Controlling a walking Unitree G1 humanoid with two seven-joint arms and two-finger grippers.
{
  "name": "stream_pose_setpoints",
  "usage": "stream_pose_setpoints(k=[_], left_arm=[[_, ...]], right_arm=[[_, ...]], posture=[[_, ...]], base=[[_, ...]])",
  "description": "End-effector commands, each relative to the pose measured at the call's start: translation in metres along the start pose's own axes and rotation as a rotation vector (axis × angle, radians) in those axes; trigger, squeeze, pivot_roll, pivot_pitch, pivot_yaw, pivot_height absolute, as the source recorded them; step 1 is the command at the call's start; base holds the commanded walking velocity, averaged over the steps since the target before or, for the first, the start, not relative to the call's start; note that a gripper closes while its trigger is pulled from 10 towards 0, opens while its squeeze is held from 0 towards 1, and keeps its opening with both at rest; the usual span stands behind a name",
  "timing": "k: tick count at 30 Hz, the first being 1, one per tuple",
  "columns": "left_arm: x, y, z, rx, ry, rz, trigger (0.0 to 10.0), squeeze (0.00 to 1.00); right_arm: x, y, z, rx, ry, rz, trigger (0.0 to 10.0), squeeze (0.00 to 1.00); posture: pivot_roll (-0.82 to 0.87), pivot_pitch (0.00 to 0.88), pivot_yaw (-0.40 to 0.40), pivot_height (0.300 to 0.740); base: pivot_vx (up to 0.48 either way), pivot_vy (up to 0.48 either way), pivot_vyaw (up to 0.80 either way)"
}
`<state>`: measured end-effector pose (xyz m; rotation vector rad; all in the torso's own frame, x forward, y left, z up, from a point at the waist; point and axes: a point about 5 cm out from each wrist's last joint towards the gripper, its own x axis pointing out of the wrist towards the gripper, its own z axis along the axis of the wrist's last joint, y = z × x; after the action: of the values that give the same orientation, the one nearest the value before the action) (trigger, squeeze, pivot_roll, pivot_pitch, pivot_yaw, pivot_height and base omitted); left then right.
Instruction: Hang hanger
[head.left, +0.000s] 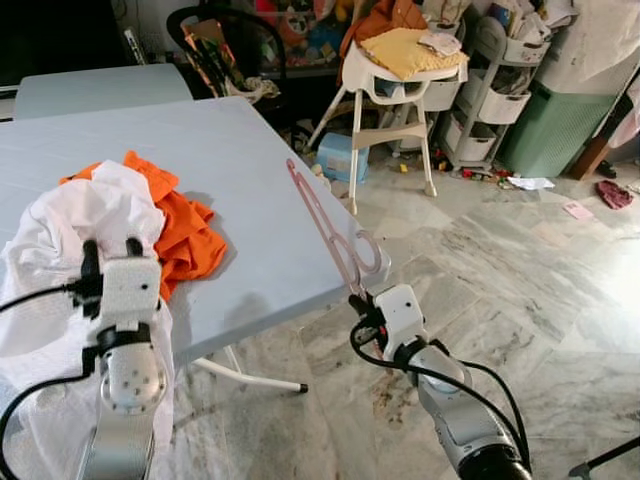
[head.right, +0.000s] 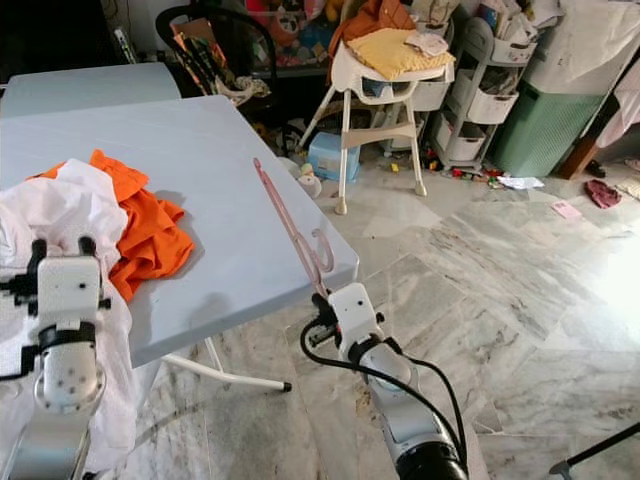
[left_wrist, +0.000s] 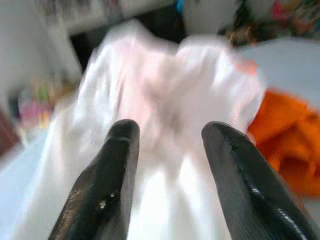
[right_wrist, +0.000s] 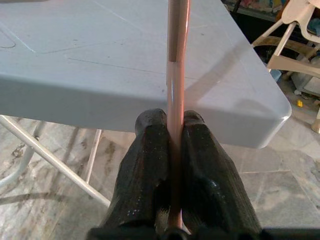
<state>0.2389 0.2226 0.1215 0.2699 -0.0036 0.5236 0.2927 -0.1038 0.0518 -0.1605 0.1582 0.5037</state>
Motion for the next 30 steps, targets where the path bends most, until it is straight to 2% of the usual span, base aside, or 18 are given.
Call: stream_pose_setpoints(k=[1,4,12,15,22,26,30], left_arm=[[-0.003,0.003,-0.005,-0.084,0.072,-0.002,10.0,1.0],[-0.011,0.0,-0.01,-0.178,0.13,-0.044,10.0,1.0],[-0.031,-0.005,-0.002,-0.209,0.16,-0.147,10.0,1.0],[-0.035,-0.003,0.0,-0.145,0.119,-0.205,10.0,1.0],[-0.05,-0.002,-0.003,-0.104,0.143,-0.253,10.0,1.0],[-0.056,0.003,-0.011,-0.063,0.188,-0.217,10.0,1.0],[-0.055,0.013,-0.023,-0.026,0.265,-0.141,10.0,1.0]], right_arm=[[-0.002,0.0,-0.013,0.004,0.078,0.015,10.0,0.0],[-0.002,0.0,-0.013,0.003,0.079,0.015,10.0,0.0],[-0.001,0.002,-0.013,-0.007,0.08,0.024,10.0,0.0],[0.0,0.005,-0.013,-0.012,0.077,0.035,10.0,0.0],[0.001,0.007,-0.013,-0.021,0.077,0.046,10.0,0.0],[0.0,0.005,-0.014,-0.027,0.081,0.047,10.0,0.0],[0.0,0.005,-0.015,-0.03,0.085,0.05,10.0,0.0]], posture=[[0.1,0.0,-0.088,0.74],[0.11,0.0,-0.087,0.74],[0.12,0.0,-0.086,0.74],[0.13,0.0,-0.088,0.74],[0.13,0.0,-0.091,0.74],[0.13,0.0,-0.093,0.74],[0.13,0.0,-0.095,0.74]], base=[[0.0,0.0,0.0],[0.0,0.0,0.0],[0.0,0.0,0.0],[0.0,0.0,0.0],[0.0,0.0,0.0],[0.0,0.0,0.0],[0.0,0.0,0.0]])
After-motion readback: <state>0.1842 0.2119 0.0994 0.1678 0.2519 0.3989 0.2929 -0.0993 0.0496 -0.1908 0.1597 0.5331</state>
